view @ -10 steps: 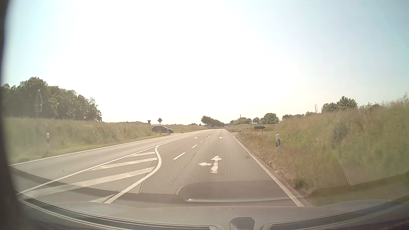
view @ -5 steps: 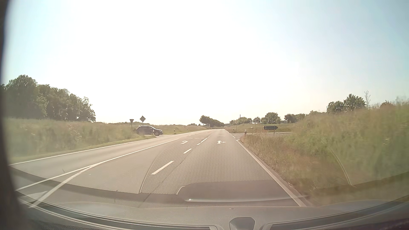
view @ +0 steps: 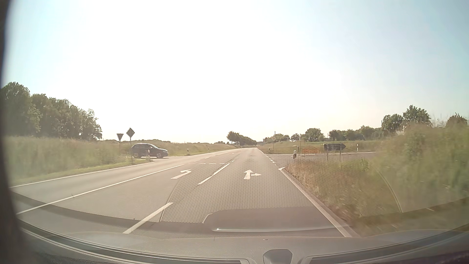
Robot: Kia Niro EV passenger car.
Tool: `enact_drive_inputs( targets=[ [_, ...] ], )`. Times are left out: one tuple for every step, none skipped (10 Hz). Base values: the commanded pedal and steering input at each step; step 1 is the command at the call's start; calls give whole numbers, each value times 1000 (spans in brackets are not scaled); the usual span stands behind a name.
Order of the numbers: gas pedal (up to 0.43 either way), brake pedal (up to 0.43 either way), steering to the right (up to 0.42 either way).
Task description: Follow the waypoints while adhering to traffic rules and regulations
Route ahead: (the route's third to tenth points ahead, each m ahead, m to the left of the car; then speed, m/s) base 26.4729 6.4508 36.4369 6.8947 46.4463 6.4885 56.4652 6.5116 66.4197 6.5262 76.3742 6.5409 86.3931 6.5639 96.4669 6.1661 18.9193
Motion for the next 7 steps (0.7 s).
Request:
enact_drive_inputs(
  targets=[
    [177,6,3],
    [177,6,2],
    [189,6,2],
    [189,6,2],
    [189,6,2],
    [189,6,2],
    [189,6,2]
  ],
)
